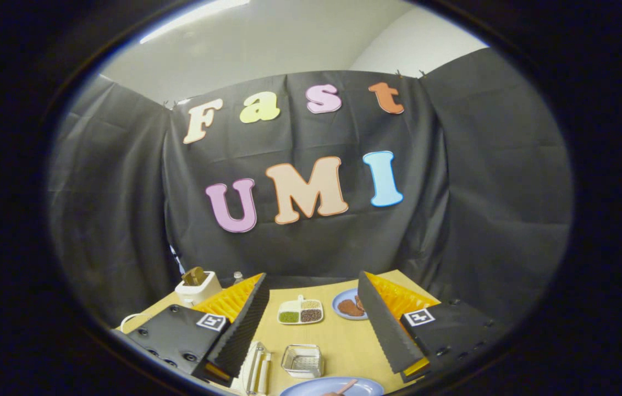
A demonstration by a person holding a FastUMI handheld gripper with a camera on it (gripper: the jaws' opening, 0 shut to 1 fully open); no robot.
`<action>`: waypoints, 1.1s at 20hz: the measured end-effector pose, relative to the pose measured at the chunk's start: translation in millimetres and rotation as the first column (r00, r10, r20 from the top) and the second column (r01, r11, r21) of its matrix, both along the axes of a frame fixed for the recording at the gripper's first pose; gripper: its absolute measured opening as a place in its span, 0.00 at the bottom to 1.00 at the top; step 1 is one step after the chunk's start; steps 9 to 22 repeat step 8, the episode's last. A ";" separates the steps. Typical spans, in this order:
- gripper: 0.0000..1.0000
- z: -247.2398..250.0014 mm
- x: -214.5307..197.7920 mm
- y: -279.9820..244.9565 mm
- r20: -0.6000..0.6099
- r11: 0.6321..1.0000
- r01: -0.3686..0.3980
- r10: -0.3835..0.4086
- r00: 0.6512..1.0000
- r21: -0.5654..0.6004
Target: Take the plate from the dish rack, then take the spoon from the basket and place it into the plate.
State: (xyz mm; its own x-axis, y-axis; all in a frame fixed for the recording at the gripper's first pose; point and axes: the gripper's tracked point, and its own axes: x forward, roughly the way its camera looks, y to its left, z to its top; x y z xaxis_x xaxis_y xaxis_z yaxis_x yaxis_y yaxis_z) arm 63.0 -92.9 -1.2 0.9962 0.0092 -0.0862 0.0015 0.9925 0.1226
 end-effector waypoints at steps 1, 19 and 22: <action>1.00 -2.2 -1.0 0.3 -0.004 1.000 -0.001 0.001 1.000 0.001; 1.00 -5.2 -2.8 -2.2 -0.008 1.000 0.003 -0.003 1.000 0.019; 1.00 -5.2 -2.8 -2.2 -0.008 1.000 0.003 -0.003 1.000 0.019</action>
